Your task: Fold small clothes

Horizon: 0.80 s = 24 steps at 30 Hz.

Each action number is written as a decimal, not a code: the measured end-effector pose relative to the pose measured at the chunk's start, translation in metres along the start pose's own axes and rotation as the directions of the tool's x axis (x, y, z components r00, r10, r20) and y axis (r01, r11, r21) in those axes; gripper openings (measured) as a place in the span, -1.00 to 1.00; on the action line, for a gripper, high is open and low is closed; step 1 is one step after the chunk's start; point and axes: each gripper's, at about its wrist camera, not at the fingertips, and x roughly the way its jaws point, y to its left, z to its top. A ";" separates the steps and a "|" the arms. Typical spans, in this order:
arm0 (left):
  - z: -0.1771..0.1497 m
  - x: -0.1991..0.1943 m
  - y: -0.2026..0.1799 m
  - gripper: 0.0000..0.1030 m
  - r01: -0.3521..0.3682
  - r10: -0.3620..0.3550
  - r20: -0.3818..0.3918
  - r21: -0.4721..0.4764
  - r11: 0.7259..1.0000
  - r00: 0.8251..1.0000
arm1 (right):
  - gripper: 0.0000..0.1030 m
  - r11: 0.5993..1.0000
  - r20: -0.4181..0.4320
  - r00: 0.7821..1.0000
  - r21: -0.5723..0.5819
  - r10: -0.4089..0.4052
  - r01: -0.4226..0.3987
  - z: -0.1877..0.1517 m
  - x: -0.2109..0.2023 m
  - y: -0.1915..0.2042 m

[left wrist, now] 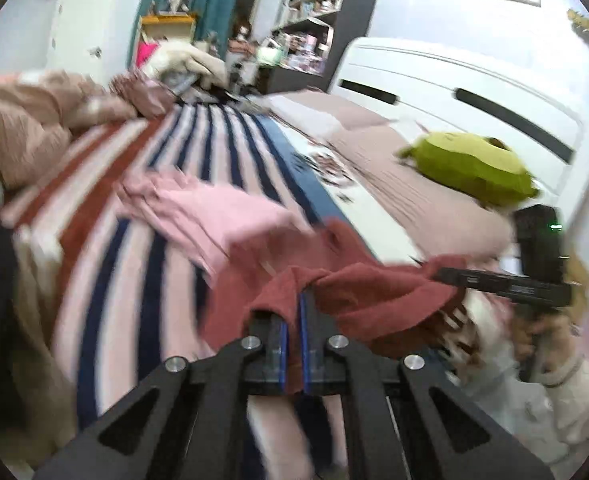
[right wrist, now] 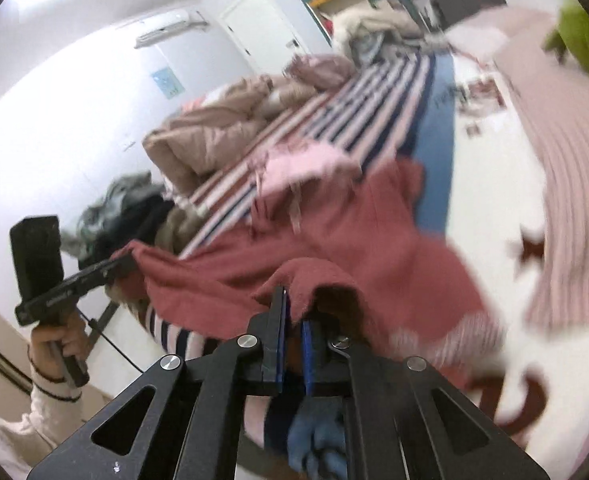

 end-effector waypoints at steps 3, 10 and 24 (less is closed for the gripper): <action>0.038 0.033 0.021 -0.95 -0.018 0.018 -0.001 -0.030 0.999 1.000 | -0.99 0.998 0.008 0.998 -0.041 -0.054 0.055 0.044 0.022 -0.001; 0.083 0.137 0.072 -0.88 -0.096 0.087 -0.098 -0.091 0.991 0.991 | -0.98 0.963 -0.061 0.966 -0.117 -0.251 0.243 0.124 0.105 -0.028; -0.008 0.075 0.054 0.35 0.076 -0.093 -0.140 -0.123 0.990 0.986 | 0.46 0.982 -0.106 0.976 -0.034 -0.189 0.187 0.038 0.034 -0.061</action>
